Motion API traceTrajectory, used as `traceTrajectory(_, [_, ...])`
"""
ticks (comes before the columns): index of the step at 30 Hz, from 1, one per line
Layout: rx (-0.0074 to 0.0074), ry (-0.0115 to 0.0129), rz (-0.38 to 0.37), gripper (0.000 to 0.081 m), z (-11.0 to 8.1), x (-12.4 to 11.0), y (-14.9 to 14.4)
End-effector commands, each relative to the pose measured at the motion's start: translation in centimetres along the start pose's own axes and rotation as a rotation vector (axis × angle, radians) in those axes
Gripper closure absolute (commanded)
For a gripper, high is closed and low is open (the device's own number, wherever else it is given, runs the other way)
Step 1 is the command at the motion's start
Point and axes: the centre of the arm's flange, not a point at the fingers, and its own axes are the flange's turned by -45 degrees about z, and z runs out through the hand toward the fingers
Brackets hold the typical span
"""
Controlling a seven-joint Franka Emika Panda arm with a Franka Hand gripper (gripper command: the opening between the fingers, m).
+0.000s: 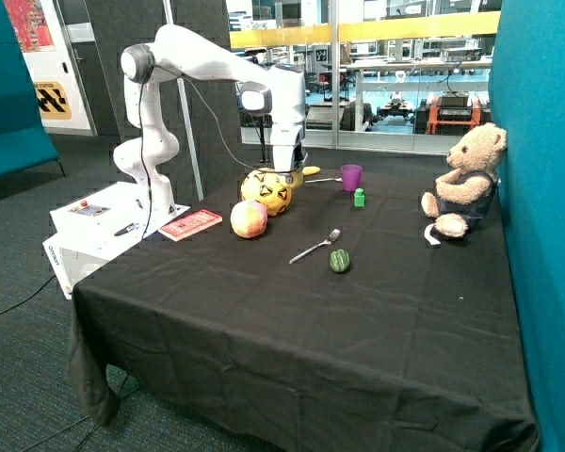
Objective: Sort the balls from left to right in order of size
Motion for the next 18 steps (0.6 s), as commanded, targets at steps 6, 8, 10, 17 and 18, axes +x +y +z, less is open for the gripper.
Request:
traceTrajectory(6, [-0.0004,-0.0017,0.067,0.0808,-0.3,-3.6,5.1])
traceTrajectory(8, [-0.0004,-0.0017,0.078,0.0808,-0.2,-4.4,5.8])
traceTrajectory(10, [-0.0004,-0.0017,0.080,0.0808,-0.1,-4.9,6.2])
traceTrajectory(17, [-0.0004,-0.0017,0.115,0.0808,0.3,-6.9,8.5])
traceTrajectory(18, [-0.0004,-0.0017,0.118,0.0808,0.4,-7.1,8.7])
